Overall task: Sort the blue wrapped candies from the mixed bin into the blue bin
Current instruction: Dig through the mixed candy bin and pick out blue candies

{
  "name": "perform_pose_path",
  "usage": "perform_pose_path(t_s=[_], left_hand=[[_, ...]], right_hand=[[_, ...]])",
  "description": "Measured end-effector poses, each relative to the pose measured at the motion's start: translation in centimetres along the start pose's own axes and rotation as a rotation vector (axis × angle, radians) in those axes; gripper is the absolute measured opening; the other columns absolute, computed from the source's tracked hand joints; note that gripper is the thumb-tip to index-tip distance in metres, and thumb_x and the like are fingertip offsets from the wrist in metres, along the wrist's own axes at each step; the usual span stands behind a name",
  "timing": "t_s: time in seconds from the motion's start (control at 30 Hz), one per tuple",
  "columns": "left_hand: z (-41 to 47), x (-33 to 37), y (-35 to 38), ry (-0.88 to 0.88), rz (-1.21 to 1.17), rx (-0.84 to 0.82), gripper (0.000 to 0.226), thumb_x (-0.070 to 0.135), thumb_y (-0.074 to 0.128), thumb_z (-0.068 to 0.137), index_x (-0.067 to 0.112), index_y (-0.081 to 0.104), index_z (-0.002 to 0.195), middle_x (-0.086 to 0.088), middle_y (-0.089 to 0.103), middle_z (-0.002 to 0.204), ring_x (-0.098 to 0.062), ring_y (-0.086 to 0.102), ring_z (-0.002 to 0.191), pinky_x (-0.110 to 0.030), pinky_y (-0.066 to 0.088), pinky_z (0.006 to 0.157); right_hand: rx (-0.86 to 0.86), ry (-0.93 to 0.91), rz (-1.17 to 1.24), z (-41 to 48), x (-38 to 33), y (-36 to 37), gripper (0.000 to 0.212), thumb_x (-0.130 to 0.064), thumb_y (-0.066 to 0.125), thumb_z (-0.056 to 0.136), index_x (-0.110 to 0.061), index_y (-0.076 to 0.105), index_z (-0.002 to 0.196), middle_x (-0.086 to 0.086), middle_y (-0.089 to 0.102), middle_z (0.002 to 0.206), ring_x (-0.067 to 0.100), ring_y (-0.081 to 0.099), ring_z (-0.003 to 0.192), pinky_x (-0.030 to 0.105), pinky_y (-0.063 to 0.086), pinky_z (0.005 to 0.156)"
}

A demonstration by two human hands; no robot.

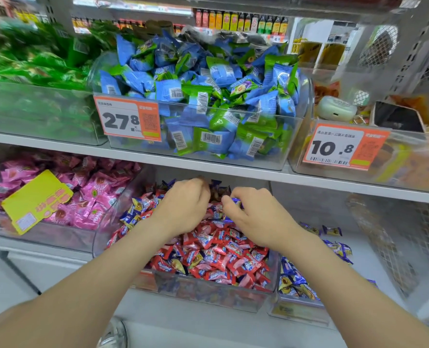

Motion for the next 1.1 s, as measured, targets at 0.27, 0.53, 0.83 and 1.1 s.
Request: perform_pose_path(t_s=[0.27,0.53,0.83,1.1], left_hand=[[0.5,-6.3,-3.2,-0.296,0.297,0.023,0.036,0.051,0.052,0.096,0.021,0.072,0.101,-0.013,0.071,0.097,-0.041,0.068,0.088,-0.046,0.060,0.076],[3.7,-9.2,2.4,-0.171,0.309,-0.368,0.064,0.010,0.047,0.104,0.038,0.031,0.160,-0.006,0.039,0.160,-0.035,0.048,0.139,-0.046,0.050,0.105],[4.0,-10.1,1.9,-0.190,0.367,-0.290,0.029,0.029,0.061,0.102,0.021,0.058,0.130,-0.011,0.055,0.130,-0.040,0.060,0.116,-0.051,0.055,0.094],[1.5,-7.6,-0.3,-0.118,0.252,-0.208,0.025,0.032,0.054,0.107,0.013,0.047,0.092,-0.010,0.051,0.091,-0.039,0.062,0.085,-0.043,0.050,0.072]], right_hand=[[-0.033,0.068,0.037,1.8,0.5,2.3,0.013,-0.033,0.049,0.103,-0.028,0.060,0.107,0.003,0.068,0.087,0.025,0.064,0.073,0.041,0.056,0.069],[0.012,0.131,-0.163,3.0,1.1,2.3,0.026,-0.034,0.047,0.109,-0.017,0.066,0.110,0.015,0.069,0.101,0.043,0.066,0.094,0.047,0.057,0.075],[-0.324,0.094,-0.247,2.9,1.2,6.3,0.041,-0.056,0.056,0.103,-0.028,0.061,0.134,0.007,0.059,0.133,0.032,0.059,0.122,0.046,0.053,0.094],[-0.112,0.070,0.104,2.8,0.7,2.1,0.005,-0.030,0.062,0.104,-0.028,0.062,0.099,-0.006,0.066,0.093,0.007,0.060,0.070,0.022,0.046,0.061]])
Point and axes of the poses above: each hand's wrist, its own z-axis towards the middle knuckle, its own y-axis out of the palm, x = y × z, the point moved 10 cm from there along z, towards the middle knuckle
